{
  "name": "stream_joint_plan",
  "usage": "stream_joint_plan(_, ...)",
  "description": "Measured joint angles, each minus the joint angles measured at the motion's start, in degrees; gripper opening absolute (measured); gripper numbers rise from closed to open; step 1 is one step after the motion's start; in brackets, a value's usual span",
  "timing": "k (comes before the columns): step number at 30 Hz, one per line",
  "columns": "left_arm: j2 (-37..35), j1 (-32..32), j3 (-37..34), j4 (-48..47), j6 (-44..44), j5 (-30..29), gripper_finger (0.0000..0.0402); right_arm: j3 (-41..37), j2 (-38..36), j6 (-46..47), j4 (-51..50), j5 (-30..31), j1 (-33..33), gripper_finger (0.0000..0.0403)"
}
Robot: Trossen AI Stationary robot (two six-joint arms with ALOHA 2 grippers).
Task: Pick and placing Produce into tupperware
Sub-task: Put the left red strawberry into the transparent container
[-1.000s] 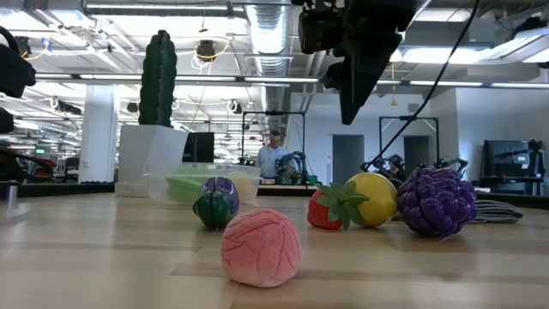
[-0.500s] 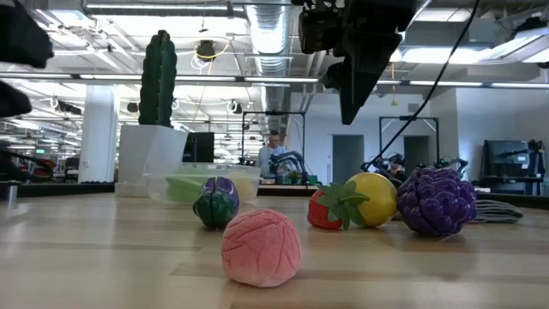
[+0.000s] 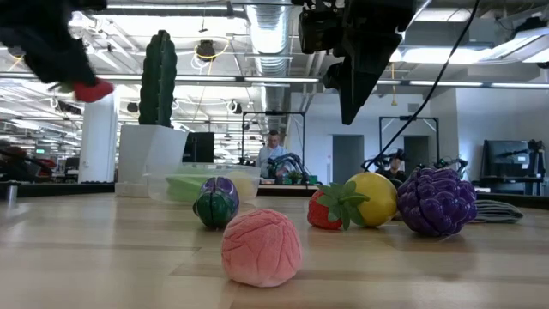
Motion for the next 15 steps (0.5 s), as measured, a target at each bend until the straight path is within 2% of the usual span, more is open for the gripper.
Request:
stream_joint_plan(6, -3.5, 5.7, 0.0, 0.5, 7.9, -3.9, 0.0148, 0.0, 0.0, 0.0, 0.0, 0.0, 0.0, 0.0322)
stream_joint_plan(15, -3.8, 14.4, 0.0, 1.6, 19.2, -3.9, 0.0148, 0.0, 0.0, 0.7, 0.0, 0.0, 0.0, 0.0322)
